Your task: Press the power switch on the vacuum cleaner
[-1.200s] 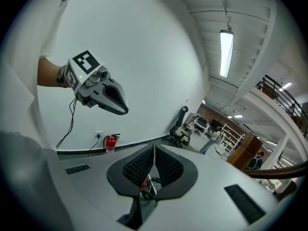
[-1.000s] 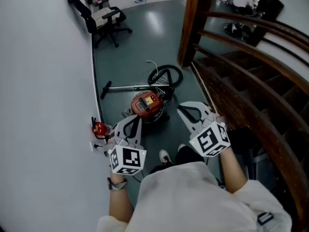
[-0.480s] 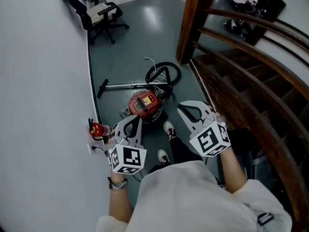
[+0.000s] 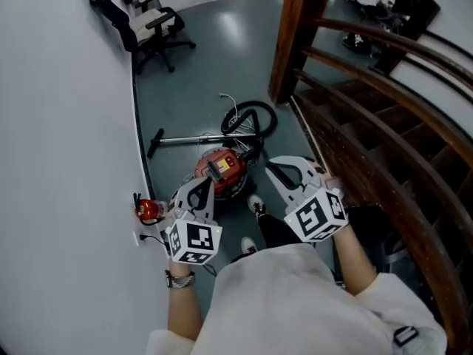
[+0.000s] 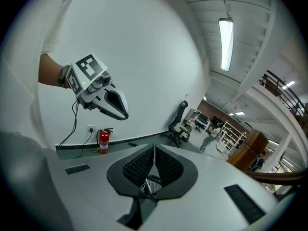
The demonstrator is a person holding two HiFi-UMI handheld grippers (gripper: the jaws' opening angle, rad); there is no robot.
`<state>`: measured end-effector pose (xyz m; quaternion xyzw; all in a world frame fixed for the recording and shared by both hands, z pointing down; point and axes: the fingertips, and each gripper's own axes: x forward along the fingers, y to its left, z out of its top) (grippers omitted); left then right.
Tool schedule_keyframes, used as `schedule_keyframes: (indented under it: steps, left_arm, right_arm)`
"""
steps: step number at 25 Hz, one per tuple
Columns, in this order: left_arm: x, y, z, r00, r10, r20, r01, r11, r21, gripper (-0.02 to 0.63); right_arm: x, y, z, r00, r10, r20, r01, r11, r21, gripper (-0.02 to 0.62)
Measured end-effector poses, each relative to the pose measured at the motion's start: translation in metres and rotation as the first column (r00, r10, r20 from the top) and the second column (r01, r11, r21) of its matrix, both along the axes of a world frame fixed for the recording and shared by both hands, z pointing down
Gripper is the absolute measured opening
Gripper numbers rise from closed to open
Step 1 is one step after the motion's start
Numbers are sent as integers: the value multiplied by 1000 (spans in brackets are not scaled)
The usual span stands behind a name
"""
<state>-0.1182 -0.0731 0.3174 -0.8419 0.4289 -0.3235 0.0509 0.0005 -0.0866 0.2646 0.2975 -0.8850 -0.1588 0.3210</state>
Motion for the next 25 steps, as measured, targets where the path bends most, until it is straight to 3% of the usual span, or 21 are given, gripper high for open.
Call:
schedule_keyframes:
  steps: [16, 25]
  left_arm:
    - [8, -62, 53, 999, -8, 41, 11, 997, -77, -2]
    - [11, -87, 89, 999, -15, 28, 17, 995, -98, -2]
  right_arm:
    - [1, -64, 38, 1000, -14, 7, 14, 999, -30, 31]
    - [6, -85, 79, 1000, 9, 5, -8, 999, -53, 31]
